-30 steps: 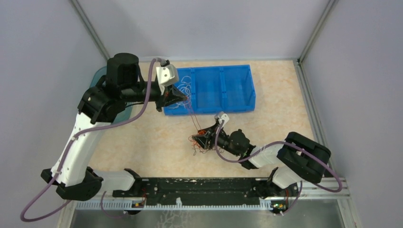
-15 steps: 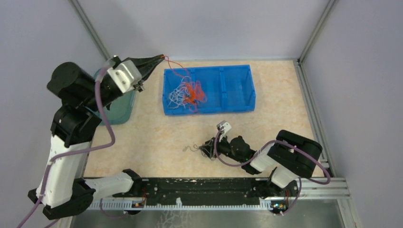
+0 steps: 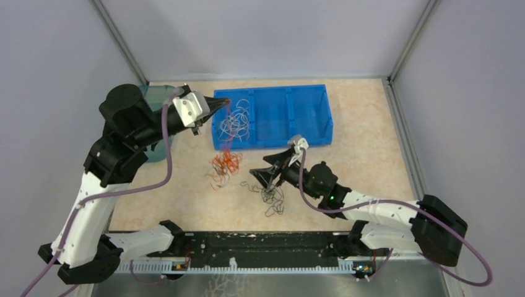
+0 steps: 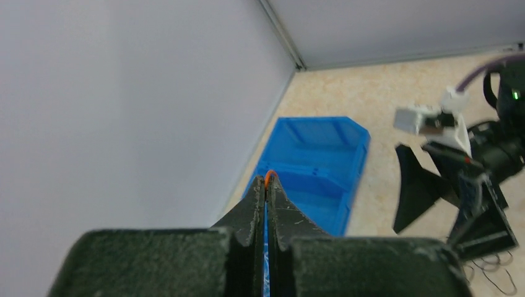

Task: Untangle the cables

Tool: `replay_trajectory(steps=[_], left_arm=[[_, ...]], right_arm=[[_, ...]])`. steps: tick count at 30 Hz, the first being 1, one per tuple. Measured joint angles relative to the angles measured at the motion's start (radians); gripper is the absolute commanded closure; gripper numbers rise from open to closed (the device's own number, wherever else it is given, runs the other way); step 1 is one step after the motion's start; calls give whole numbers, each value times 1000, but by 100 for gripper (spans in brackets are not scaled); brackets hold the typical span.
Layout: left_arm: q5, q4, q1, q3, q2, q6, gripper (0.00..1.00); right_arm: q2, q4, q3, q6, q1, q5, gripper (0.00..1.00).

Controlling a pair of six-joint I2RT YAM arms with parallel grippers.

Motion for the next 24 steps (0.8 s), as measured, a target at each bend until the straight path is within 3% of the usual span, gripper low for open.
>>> replay_trajectory(steps=[5,15,24], left_arm=[[42,-46,0,-106,-38,-7,100],[166,-157,0,-214,-81,-47,100],[226,-177,0,-209,-73,-89,100]], right_arm=[[-73,-90,138,-34,0,-10,25],[-77,-142,148,-28,0,-12,45],[-43,-132,148,-22,0,-18,41]])
